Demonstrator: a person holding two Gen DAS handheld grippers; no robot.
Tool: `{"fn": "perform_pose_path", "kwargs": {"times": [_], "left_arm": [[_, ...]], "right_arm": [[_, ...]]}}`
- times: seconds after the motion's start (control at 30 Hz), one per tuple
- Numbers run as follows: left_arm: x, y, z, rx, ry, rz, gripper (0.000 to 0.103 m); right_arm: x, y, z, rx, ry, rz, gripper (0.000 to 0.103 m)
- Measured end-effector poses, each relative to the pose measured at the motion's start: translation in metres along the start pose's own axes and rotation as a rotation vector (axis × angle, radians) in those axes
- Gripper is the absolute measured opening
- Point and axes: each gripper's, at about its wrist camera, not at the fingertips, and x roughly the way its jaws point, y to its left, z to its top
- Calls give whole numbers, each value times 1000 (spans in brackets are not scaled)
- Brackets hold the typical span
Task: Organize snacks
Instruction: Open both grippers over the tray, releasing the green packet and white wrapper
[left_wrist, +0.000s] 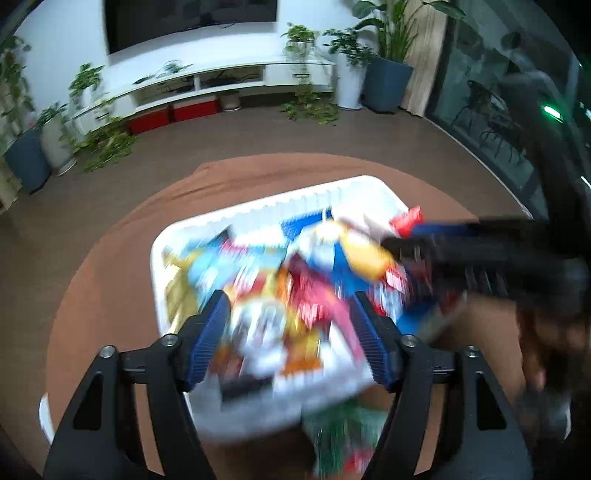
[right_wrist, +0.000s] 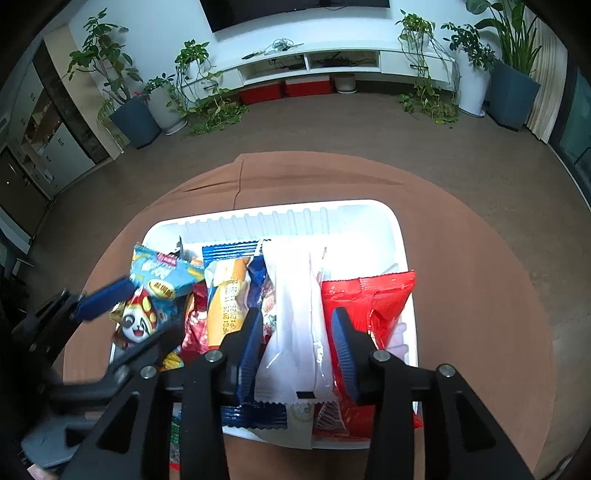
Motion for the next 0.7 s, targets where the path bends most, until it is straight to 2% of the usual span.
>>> {"fn": "perform_pose_path", "kwargs": {"times": [0.03,0.07,0.2,0.3,0.4,0.43,0.5,0.53,0.57,0.7], "left_arm": [[-11,-1,-14,-13,-13,19,88],[-17,-4,-26,-9,-11,23,91],[-13,-21,-73,-5,52,24,91],[17,-30,-90,15,148,40,91],[31,-27,-94,4,156,74,91],[34,-24,-95,-3,155,63,87],[33,-22,-95,4,119,31,64],[31,-22,-94,11,112,20,35],[30,-22,-92,13,119,6,26],[20,-20,-92,25,107,-34,24]], "right_arm": [[-3,-1,0,0,-10,1,42],[-4,-1,-1,1,-17,4,42],[-4,2,-2,4,-20,12,43],[-6,3,-5,9,-15,16,43],[-14,4,-10,3,-25,20,43],[-17,3,-10,4,-29,19,43],[-21,2,-11,5,-35,19,43],[-22,1,-11,4,-39,18,43],[-23,1,-11,4,-43,19,43],[-26,3,-12,1,-48,30,43]]}}
